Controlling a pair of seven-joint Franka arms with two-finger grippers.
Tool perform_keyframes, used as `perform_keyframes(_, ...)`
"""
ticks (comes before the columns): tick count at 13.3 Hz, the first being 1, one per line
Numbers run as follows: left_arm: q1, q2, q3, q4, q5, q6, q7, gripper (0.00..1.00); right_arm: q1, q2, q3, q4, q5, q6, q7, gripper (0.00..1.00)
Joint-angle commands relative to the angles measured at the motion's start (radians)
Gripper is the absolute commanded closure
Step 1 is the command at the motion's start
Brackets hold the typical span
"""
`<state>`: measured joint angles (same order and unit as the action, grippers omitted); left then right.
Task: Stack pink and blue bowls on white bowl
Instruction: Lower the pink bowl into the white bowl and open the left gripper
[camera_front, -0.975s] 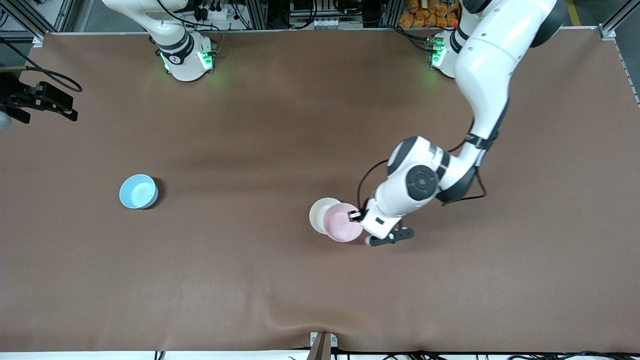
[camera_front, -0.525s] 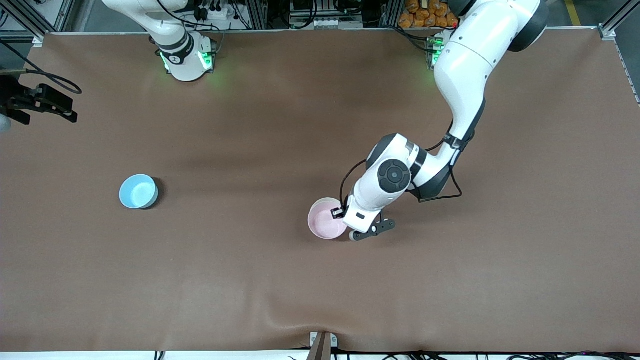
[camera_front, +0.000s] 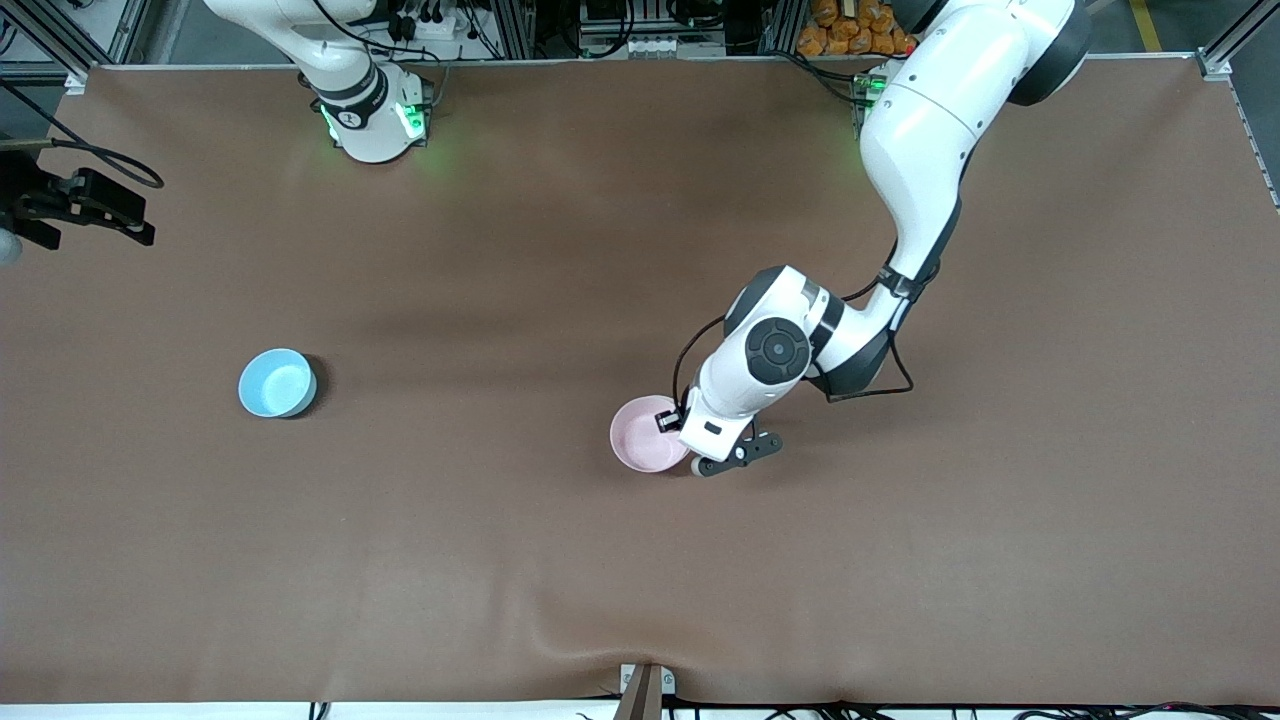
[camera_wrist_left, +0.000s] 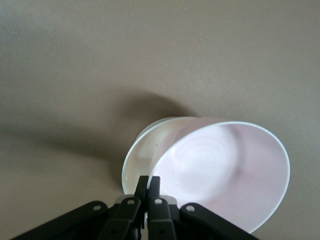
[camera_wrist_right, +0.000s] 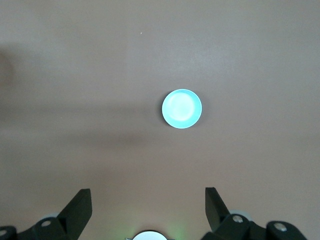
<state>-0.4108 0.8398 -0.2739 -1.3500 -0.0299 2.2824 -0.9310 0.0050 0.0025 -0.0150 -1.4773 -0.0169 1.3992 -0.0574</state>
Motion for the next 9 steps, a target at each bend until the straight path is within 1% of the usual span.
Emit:
perform_keyframes(1,-0.009,0.001,0.013,0.002,-0.024,-0.014,-0.014,1.0,-0.026,0.002,0.012,0.006,0.011,-0.006,-0.004,0.0)
perform_keyframes(5,-0.003,-0.005,0.013,0.003,-0.024,-0.063,-0.015,1.0,-0.026,0.005,0.012,0.006,0.011,-0.006,-0.004,0.0)
perform_keyframes(6,-0.003,-0.007,0.013,0.003,-0.024,-0.07,-0.017,0.9,-0.025,0.005,0.012,0.006,0.011,-0.006,-0.004,0.0)
perform_keyframes(7,-0.002,-0.005,0.013,0.003,-0.025,-0.07,-0.017,0.57,-0.025,0.005,0.012,0.006,0.011,-0.006,-0.004,0.0)
perform_keyframes(8,-0.003,-0.005,0.013,0.002,-0.024,-0.07,-0.017,0.01,-0.025,0.005,0.012,0.006,0.011,-0.006,-0.005,0.0)
perform_keyframes(9,-0.005,-0.007,0.013,0.003,-0.024,-0.07,-0.019,0.0,-0.026,0.005,0.012,0.006,0.011,-0.008,-0.004,0.0)
